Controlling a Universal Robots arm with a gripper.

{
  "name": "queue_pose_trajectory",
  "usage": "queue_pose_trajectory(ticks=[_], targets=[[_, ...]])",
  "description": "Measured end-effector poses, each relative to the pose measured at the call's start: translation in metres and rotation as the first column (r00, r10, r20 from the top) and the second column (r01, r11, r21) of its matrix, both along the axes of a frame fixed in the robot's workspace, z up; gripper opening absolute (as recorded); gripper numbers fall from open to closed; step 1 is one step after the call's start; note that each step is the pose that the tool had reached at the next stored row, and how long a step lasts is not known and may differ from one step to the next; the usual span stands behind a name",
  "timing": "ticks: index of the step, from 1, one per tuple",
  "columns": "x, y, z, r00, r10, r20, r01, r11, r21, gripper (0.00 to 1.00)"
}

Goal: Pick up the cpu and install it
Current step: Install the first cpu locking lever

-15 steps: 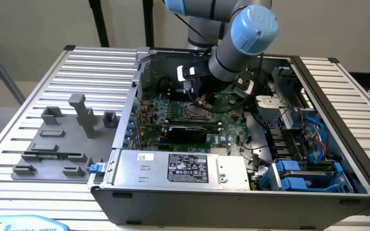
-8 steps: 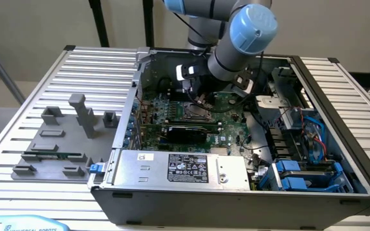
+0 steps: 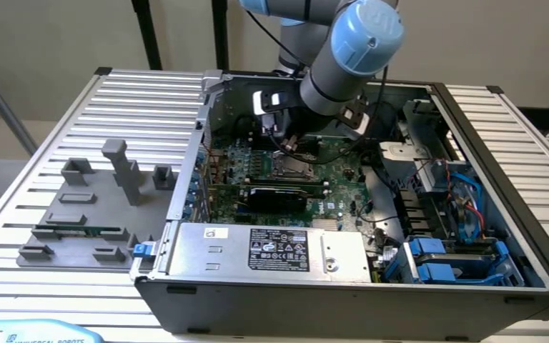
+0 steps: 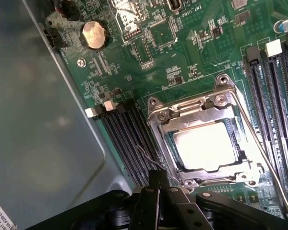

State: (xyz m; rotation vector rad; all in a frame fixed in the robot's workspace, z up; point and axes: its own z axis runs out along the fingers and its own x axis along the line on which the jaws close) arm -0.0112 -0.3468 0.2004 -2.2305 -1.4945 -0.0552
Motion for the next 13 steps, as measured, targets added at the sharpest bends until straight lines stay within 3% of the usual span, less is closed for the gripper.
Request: queue_pose_trajectory(ticks=[6, 13], targets=[[-0.0048, -0.0001, 0.0, 1.0, 0.0, -0.0002, 0.0, 1.0, 0.0001, 0.11], [-0.0008, -0.0001, -0.0003, 1.0, 0.0, -0.0001, 0.0, 1.0, 0.0011, 0.11]])
